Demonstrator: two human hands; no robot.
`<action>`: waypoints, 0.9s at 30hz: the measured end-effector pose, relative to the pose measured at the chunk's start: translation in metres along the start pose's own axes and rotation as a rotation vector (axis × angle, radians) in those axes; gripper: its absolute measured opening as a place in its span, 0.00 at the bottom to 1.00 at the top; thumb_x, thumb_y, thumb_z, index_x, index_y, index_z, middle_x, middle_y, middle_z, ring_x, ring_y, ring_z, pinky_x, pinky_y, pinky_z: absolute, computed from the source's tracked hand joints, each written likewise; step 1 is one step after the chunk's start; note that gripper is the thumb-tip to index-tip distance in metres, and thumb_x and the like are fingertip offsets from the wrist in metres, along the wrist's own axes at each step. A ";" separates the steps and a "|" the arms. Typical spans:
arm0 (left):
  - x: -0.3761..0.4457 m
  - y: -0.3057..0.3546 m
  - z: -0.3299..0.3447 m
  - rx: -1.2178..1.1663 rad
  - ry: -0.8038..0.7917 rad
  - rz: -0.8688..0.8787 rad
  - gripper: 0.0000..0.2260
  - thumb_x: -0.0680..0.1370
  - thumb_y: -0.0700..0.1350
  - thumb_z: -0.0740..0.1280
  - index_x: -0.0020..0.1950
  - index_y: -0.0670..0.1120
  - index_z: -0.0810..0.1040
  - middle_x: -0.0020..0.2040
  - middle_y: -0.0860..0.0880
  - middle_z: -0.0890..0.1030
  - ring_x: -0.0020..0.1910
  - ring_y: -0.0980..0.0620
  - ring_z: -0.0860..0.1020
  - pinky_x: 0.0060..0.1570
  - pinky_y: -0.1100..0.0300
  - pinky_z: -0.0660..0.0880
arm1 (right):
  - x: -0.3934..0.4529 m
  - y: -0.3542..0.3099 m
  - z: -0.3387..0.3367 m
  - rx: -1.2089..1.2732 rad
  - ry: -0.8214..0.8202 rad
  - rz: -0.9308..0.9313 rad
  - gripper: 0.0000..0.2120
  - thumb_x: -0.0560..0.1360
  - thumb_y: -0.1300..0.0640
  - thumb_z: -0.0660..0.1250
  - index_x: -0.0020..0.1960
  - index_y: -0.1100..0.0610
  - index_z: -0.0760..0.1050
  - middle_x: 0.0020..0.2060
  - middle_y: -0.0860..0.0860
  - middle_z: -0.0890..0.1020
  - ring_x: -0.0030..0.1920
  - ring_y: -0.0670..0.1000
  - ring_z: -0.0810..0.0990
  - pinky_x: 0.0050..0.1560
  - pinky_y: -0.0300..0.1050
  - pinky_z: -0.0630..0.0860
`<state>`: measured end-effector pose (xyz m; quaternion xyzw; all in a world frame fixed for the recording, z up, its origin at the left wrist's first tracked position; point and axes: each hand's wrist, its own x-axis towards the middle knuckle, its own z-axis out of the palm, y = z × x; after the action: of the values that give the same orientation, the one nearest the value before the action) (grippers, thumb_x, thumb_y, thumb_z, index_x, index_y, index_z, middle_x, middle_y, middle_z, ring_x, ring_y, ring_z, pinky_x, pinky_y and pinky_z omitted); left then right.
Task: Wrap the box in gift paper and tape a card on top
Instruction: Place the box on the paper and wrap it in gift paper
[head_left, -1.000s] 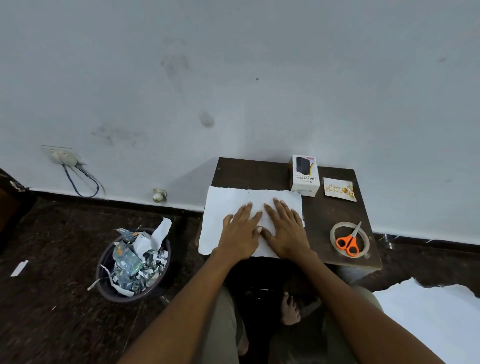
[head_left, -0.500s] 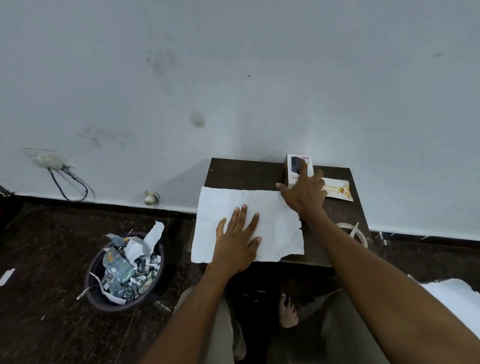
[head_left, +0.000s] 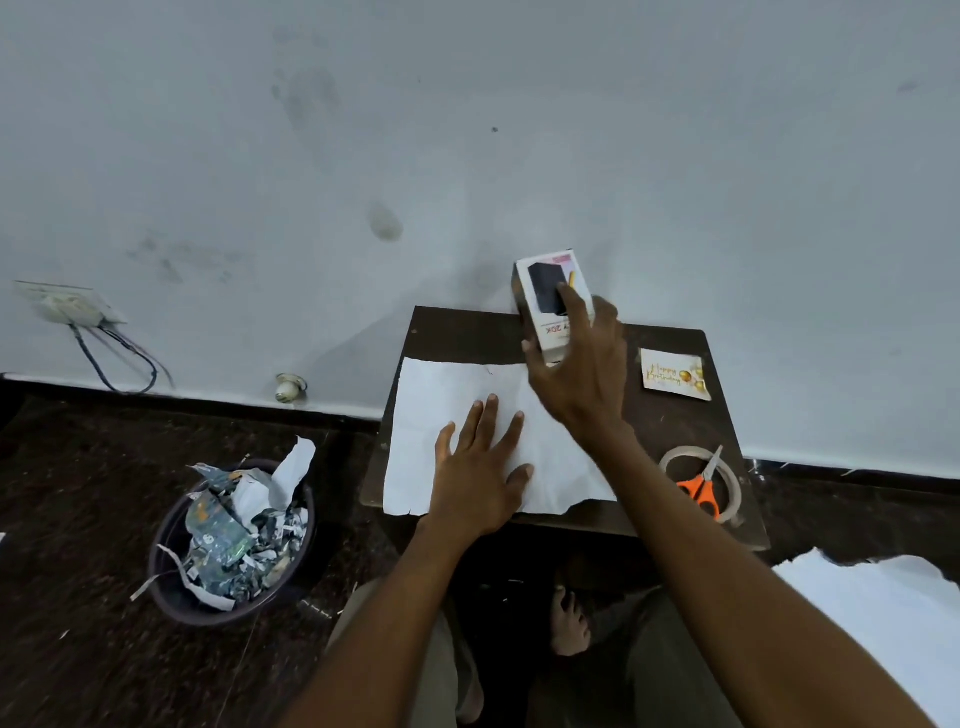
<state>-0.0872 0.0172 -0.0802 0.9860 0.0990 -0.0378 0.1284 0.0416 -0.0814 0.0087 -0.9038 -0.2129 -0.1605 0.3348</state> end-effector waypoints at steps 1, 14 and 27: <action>0.002 0.002 0.001 -0.001 0.007 0.007 0.31 0.82 0.65 0.47 0.83 0.58 0.42 0.82 0.51 0.35 0.81 0.50 0.35 0.79 0.41 0.40 | -0.009 -0.002 0.002 0.032 -0.011 0.016 0.36 0.73 0.45 0.72 0.77 0.53 0.65 0.67 0.61 0.73 0.64 0.60 0.74 0.61 0.56 0.76; 0.049 0.012 -0.011 -0.677 0.144 -0.102 0.23 0.84 0.40 0.60 0.79 0.52 0.66 0.81 0.51 0.62 0.81 0.50 0.58 0.80 0.48 0.51 | -0.063 0.010 0.013 0.161 0.065 0.234 0.35 0.70 0.40 0.73 0.74 0.50 0.70 0.63 0.55 0.76 0.64 0.54 0.74 0.60 0.58 0.76; 0.052 0.006 -0.059 -1.369 0.164 -0.413 0.11 0.84 0.41 0.61 0.59 0.49 0.82 0.54 0.55 0.84 0.57 0.53 0.81 0.61 0.55 0.78 | -0.085 -0.001 0.020 -0.007 -0.177 0.206 0.48 0.63 0.35 0.78 0.76 0.50 0.62 0.63 0.54 0.69 0.63 0.55 0.70 0.55 0.52 0.78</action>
<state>-0.0320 0.0365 -0.0274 0.6453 0.2941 0.0833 0.7002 -0.0289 -0.0911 -0.0423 -0.9327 -0.1470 -0.0459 0.3262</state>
